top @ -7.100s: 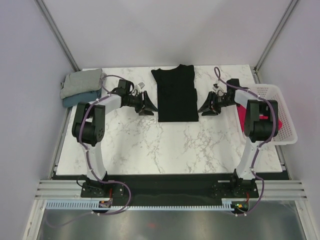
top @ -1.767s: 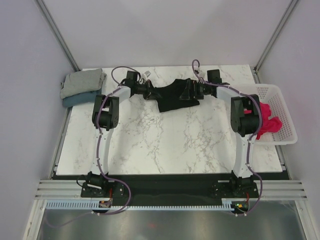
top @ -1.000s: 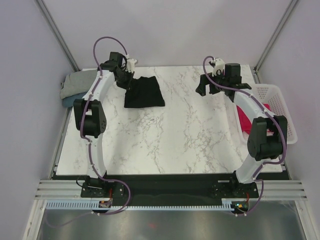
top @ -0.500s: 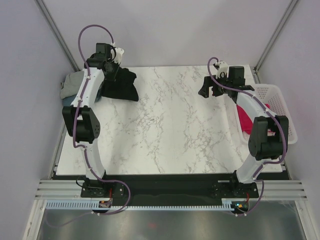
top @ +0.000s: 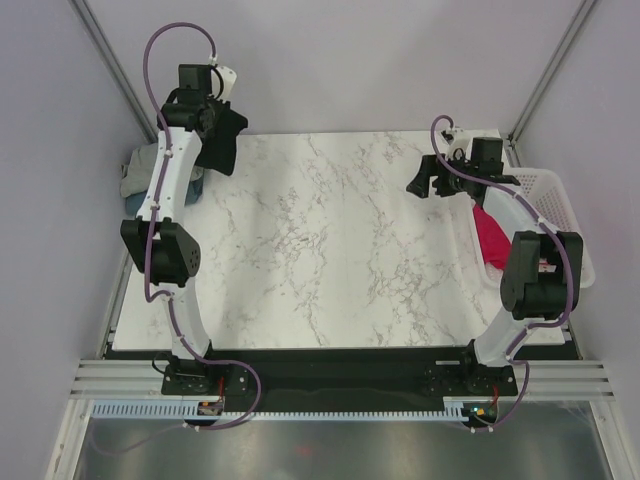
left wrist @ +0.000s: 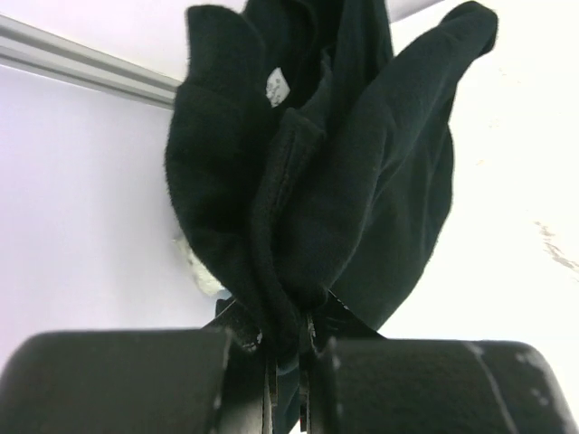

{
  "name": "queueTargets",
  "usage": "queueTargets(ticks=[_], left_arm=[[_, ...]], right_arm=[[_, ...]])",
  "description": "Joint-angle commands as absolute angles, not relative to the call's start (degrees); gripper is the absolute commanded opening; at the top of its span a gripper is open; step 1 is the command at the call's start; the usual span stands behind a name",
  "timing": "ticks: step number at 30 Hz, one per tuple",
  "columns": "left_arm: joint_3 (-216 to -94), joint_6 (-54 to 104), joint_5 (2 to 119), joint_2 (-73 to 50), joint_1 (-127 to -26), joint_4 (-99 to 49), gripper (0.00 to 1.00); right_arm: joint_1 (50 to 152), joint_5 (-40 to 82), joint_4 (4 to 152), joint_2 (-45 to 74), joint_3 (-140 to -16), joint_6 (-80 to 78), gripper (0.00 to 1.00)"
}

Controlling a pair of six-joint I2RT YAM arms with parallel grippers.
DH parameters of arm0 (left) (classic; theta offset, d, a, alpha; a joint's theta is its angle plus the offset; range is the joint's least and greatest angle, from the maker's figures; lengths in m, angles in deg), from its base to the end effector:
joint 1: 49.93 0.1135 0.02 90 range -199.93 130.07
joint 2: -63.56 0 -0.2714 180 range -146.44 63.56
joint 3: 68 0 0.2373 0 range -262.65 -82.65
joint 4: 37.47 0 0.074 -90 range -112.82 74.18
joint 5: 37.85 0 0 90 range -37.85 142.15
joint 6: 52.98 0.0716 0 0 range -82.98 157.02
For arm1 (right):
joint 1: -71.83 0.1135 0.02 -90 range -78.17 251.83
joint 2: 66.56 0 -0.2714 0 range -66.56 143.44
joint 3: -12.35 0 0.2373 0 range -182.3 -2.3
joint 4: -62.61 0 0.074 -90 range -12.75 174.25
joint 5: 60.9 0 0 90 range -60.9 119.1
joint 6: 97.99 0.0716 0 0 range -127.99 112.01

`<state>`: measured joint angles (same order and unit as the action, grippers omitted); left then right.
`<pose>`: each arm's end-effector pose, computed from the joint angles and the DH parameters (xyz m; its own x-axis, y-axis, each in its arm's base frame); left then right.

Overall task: Fold and stack the t-shirts
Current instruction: Neatly place the folded tshirt to the corner

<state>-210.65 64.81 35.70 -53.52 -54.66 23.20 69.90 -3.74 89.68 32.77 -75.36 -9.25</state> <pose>0.4744 -0.0189 0.3755 -0.5777 0.4965 -0.6479 0.1329 0.8404 0.5255 0.4022 0.0253 0.2497 -0.6159 0.0023 -0.7878 -0.4084 0.8542 0.3217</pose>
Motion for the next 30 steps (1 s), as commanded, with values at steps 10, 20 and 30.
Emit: queueTargets(ticks=[10, 20, 30], left_arm=[[-210.97, 70.33, 28.86, -48.94, -52.04, 19.01, 0.02], [-206.84, 71.47, 24.39, -49.03, -50.01, 15.95, 0.02], [-195.68, 83.41, 11.29, -52.54, -48.45, -7.49, 0.02]], right_arm=[[67.53, -8.52, 86.75, 31.79, -74.37, -8.16, 0.98], [66.74, -10.1, 86.31, 33.02, -74.02, -6.14, 0.98], [66.21, -10.98, 85.87, 33.81, -73.4, -5.53, 0.98]])
